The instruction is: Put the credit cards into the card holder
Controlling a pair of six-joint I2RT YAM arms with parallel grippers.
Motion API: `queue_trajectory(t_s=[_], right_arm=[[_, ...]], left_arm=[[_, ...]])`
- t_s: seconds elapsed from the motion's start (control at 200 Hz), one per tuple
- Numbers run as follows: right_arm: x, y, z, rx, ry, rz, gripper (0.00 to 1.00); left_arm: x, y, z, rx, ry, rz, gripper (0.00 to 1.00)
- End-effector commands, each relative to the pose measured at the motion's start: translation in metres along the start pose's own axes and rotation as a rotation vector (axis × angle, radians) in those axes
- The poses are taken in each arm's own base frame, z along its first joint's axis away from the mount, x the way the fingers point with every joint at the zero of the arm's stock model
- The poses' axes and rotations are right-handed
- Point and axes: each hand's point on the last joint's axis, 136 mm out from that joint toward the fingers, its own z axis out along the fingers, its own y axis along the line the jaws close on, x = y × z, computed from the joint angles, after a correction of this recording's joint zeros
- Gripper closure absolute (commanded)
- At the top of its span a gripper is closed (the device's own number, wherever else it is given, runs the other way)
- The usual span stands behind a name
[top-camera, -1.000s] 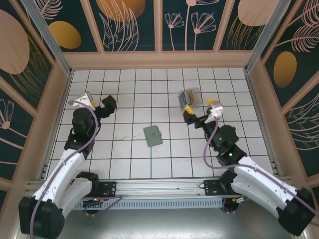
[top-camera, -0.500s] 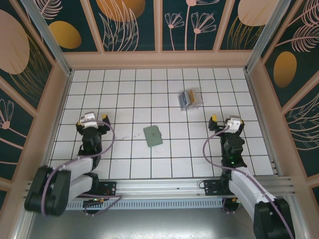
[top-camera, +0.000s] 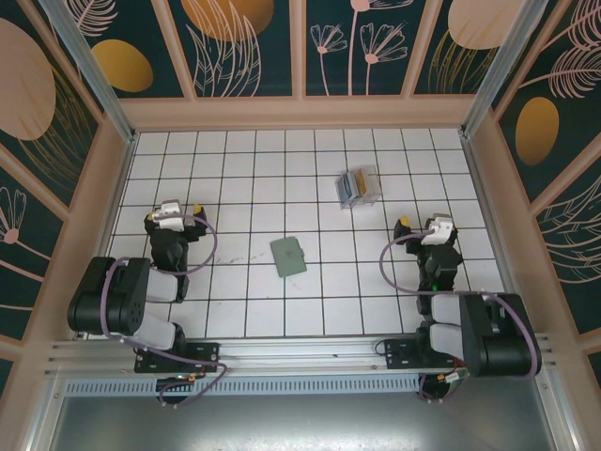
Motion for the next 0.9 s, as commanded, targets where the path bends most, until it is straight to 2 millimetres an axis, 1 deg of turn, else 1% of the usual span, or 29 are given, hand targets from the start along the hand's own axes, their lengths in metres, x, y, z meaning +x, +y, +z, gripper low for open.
queue_trajectory(t_s=[0.0,0.07,0.2,0.205,0.23,0.275,0.305,0.36,0.4,0.811,0.856,0.896], right_arm=[[-0.041,0.004,0.01,-0.015,-0.152,-0.001,0.01],[-0.036,-0.002,0.021,0.009,-0.114,0.021,0.01],[-0.022,-0.011,0.028,0.02,-0.106,0.055,0.01],[-0.02,-0.012,0.029,0.022,-0.099,0.056,0.01],[-0.02,-0.013,0.034,0.021,-0.107,0.054,0.01],[-0.006,-0.014,0.049,0.042,0.001,0.052,0.01],[-0.007,-0.015,0.057,0.058,0.015,0.054,0.01],[-0.008,-0.02,0.051,0.091,-0.007,0.065,0.01],[-0.009,-0.025,0.052,0.12,-0.01,0.076,0.01],[-0.008,-0.025,0.052,0.119,-0.006,0.076,0.01],[-0.008,-0.023,0.053,0.105,-0.003,0.072,0.01],[-0.006,-0.017,0.056,0.07,0.011,0.059,0.01]], left_arm=[[-0.022,-0.003,0.008,0.023,-0.068,-0.049,0.01],[-0.02,-0.001,0.009,0.013,-0.057,-0.05,0.01],[-0.02,-0.001,0.01,0.012,-0.052,-0.051,0.01],[-0.02,-0.001,0.01,0.012,-0.052,-0.052,0.01],[-0.019,-0.001,0.01,0.013,-0.051,-0.051,0.01],[-0.019,-0.001,0.01,0.013,-0.051,-0.051,0.01],[-0.019,-0.001,0.01,0.013,-0.05,-0.051,0.01],[-0.02,-0.001,0.01,0.011,-0.051,-0.05,0.01],[-0.02,-0.001,0.01,0.011,-0.053,-0.051,0.01],[-0.021,-0.001,0.008,0.011,-0.06,-0.051,0.01],[-0.021,-0.001,0.008,0.011,-0.06,-0.052,0.01],[-0.021,0.0,0.008,0.011,-0.059,-0.051,0.01]])
